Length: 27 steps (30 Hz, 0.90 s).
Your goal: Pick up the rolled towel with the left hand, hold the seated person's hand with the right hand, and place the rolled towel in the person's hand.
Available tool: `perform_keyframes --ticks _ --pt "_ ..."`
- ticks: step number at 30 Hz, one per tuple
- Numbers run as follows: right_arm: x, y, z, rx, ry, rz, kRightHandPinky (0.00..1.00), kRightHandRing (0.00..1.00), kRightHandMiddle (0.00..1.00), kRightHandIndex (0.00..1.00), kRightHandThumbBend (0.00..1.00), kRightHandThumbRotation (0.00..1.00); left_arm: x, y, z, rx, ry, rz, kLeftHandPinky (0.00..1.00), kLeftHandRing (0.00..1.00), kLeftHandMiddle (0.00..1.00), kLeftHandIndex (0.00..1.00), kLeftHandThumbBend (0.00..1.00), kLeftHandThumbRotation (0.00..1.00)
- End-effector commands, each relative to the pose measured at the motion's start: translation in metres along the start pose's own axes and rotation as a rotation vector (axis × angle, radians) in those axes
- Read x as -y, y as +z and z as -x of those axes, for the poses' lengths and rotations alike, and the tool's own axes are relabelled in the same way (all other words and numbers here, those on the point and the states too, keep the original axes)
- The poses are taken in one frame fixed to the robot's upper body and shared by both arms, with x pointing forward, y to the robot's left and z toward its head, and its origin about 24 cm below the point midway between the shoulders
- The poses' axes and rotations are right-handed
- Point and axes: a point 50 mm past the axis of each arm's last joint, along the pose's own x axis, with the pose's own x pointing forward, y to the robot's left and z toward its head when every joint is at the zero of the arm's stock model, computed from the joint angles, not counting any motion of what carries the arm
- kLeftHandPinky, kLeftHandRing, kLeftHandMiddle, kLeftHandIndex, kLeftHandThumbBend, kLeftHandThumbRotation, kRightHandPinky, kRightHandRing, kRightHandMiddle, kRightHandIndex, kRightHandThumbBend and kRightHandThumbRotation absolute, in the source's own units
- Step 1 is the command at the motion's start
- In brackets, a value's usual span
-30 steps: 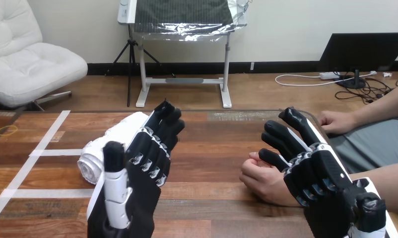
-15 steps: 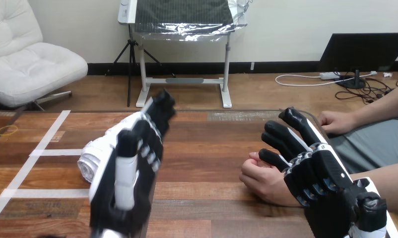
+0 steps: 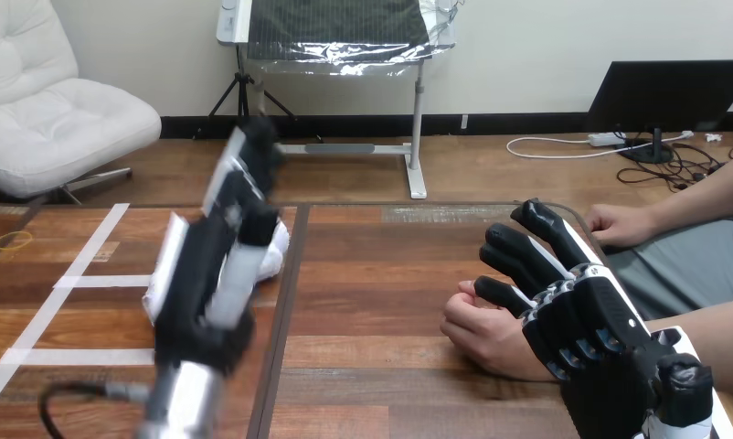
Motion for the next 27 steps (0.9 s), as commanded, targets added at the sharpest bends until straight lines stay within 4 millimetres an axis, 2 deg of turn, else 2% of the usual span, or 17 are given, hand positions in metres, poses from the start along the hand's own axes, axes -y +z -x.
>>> perform_keyframes --ticks 1,5,17,27 --pt "0.002 0.001 -0.005 0.027 0.009 0.007 0.87 0.91 0.90 0.93 0.71 1.00 -0.009 0.013 -0.030 0.116 0.039 -0.110 0.99 0.95 0.96 0.96 1.00 0.69" --pt "0.003 0.001 -0.006 0.030 0.012 0.010 0.87 0.91 0.90 0.93 0.71 1.00 -0.014 0.013 -0.040 0.125 0.049 -0.142 0.98 0.94 0.95 0.95 1.00 0.64" --pt "0.002 0.001 -0.006 0.032 0.012 0.004 0.87 0.92 0.90 0.94 0.72 1.00 -0.028 0.006 -0.061 0.127 0.045 -0.172 1.00 1.00 1.00 0.99 1.00 0.40" --pt "0.002 0.000 -0.007 0.033 0.012 0.009 0.87 0.92 0.90 0.94 0.72 1.00 -0.036 0.000 -0.076 0.091 0.036 -0.225 1.00 1.00 1.00 1.00 1.00 0.29"
